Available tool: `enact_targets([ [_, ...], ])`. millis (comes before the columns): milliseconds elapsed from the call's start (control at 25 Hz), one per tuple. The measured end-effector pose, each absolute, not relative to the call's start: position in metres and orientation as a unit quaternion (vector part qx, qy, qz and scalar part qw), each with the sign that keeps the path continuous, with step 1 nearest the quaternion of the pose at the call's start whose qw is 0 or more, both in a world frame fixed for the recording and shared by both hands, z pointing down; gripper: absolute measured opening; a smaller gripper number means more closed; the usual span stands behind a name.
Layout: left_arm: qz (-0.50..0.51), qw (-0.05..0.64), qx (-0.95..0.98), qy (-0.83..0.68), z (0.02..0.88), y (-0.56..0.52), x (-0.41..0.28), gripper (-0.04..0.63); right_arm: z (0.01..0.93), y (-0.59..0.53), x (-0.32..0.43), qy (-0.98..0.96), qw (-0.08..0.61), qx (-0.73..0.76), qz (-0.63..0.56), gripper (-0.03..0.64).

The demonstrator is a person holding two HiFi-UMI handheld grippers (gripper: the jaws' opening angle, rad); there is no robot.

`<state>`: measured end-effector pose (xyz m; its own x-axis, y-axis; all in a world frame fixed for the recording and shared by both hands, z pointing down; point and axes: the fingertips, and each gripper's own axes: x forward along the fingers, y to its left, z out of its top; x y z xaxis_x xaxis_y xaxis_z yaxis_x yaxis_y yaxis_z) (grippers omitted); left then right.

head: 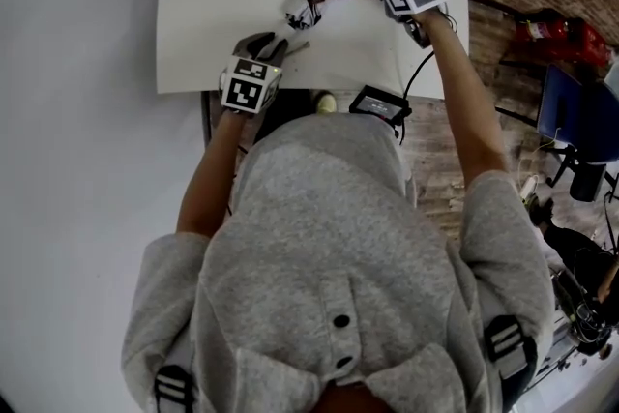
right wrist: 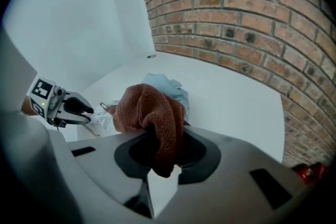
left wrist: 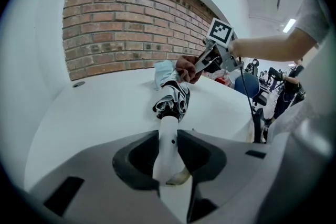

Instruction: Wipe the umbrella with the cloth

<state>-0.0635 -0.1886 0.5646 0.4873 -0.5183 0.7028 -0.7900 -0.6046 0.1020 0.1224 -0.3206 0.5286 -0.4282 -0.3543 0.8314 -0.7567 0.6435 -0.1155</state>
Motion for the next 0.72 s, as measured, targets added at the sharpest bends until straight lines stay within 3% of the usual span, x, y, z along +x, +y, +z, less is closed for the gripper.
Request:
enact_targets([
  [360, 0.329, 0.206, 0.835, -0.39, 0.567, -0.19, -0.064, 0.117, 0.533, -0.346, 0.188, -0.742, 0.43, 0.484, 0.175, 0.08],
  [720, 0.328, 0.205, 0.831, -0.399, 0.57, -0.189, -0.064, 0.117, 0.514, -0.332, 0.211, -0.717, 0.39, 0.564, 0.126, 0.08],
])
